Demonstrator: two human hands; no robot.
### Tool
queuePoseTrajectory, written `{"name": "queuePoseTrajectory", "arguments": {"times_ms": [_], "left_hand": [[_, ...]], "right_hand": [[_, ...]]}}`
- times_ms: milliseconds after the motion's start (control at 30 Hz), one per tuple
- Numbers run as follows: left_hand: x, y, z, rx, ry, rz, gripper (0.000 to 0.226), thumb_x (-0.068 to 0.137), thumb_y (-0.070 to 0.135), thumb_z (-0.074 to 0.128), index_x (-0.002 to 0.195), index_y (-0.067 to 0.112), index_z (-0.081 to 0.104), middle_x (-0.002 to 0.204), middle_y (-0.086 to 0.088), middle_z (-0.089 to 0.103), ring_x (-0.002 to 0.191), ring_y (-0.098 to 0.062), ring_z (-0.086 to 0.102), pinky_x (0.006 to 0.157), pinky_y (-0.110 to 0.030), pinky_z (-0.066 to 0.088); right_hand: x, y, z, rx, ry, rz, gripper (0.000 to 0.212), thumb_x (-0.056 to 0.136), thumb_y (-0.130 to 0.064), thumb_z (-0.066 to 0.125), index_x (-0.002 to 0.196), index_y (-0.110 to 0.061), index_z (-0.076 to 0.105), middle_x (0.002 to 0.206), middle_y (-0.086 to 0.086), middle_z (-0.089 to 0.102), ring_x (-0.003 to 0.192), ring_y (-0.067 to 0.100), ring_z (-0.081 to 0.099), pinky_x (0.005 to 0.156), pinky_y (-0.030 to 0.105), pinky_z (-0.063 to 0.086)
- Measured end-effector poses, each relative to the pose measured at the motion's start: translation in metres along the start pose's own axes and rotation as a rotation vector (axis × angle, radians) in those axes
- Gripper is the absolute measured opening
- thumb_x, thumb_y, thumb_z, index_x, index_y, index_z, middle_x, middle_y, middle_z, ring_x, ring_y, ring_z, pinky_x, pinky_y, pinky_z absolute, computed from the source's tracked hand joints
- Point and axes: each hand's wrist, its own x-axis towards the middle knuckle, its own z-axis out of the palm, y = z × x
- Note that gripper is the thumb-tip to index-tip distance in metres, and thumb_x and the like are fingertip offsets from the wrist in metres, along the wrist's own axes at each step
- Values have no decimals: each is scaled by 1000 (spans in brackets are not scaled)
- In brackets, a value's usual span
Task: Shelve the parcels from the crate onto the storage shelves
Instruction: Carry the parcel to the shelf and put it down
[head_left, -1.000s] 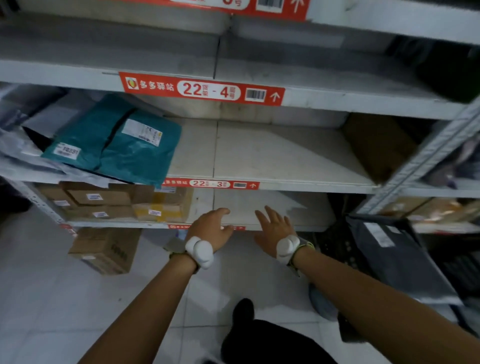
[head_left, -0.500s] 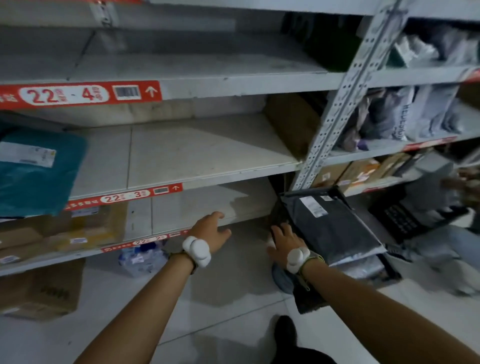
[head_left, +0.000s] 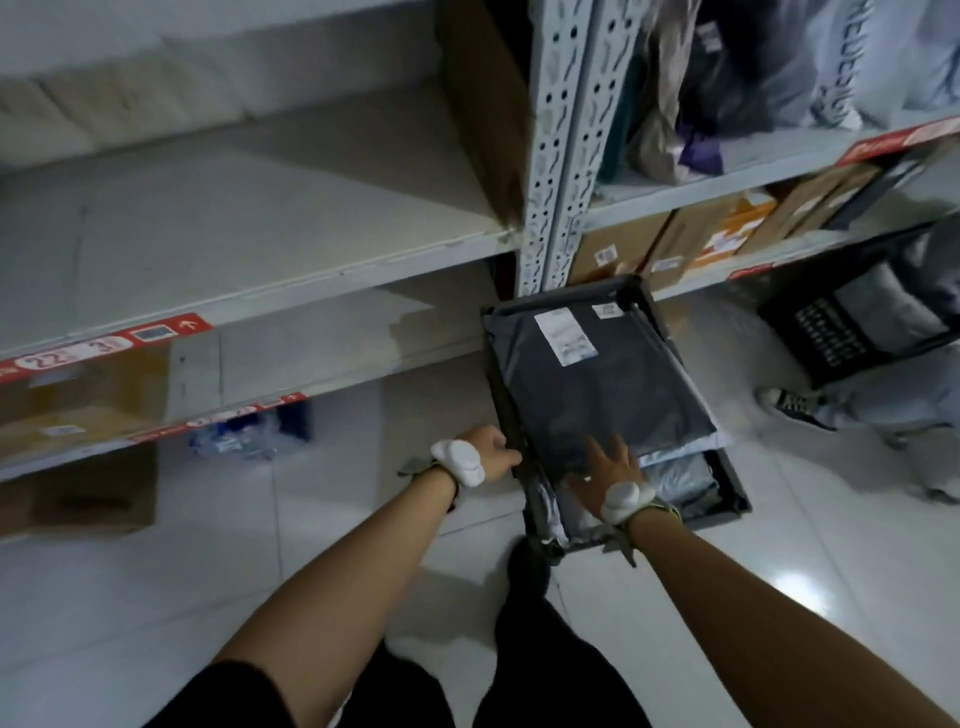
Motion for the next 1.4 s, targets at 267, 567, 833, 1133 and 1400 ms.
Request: {"name": "queuePoseTrajectory", "arguments": {"times_ms": [267,567,833,1133,1400], "left_hand": [[64,16,88,30,-190,-193,73,98,58,41,122,-8,60,122,-29,63,110,-42,61,86,-35,46],[76,15,103,-235,-14,-144,37,97,33,56,68,10,62,69,-6,64,70,-26,62,70,-31,47],[31,4,80,-209,15,-25,38,86,31,57,51,18,60,58,3,66,60,-14,60,76,-35,53],[-13,-32,76,-238,36,-4,25,94,36,59,85,14,65,74,1,69,65,-15,59,69,-29,52],[-65,-59,72,-284,76,-63,34,98,54,44,102,21,51,87,0,68,63,-13,55,57,-22,43]], "right_hand": [[38,42,40,-16,-2,23,74,90,-71,42,154,-47,14,166,-7,3,152,26,9,120,52,15],[35,56,45,765,284,115,51,83,-55,66,98,-6,62,101,10,56,82,25,58,79,33,45],[39,29,10,1563,-255,512,38,97,-50,53,89,-12,53,87,5,65,82,19,64,62,28,47],[36,1,-4,1160,-83,382,59,98,-31,57,150,-16,34,150,13,42,125,32,50,94,35,46],[41,-6,-9,1661,-22,450,27,97,-40,57,113,-18,56,99,3,63,78,18,59,61,31,49]]}}
